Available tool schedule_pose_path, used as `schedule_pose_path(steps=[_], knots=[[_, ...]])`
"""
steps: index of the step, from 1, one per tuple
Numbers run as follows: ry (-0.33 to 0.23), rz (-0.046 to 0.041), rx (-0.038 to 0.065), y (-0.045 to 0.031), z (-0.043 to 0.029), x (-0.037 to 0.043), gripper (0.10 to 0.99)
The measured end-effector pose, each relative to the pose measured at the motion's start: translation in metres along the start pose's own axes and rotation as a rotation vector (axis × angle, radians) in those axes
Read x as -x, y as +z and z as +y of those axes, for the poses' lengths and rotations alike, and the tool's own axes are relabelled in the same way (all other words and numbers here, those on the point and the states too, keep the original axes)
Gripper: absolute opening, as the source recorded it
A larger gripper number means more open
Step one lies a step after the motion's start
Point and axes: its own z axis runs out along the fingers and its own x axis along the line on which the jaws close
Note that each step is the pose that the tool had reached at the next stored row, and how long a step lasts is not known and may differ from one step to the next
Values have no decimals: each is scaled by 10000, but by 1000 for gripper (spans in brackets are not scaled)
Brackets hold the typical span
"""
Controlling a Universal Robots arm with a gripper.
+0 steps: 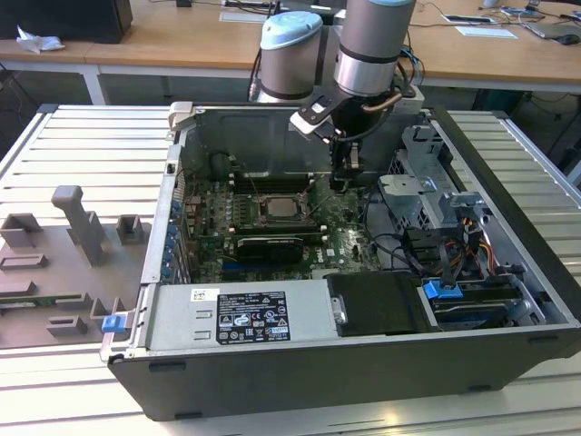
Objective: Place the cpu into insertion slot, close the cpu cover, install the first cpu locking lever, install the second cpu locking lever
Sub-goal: 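Close the cpu cover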
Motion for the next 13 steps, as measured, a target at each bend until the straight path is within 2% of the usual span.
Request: schedule_pose_path(steps=[13], knots=[[0, 1, 0, 2, -65, 1, 106]])
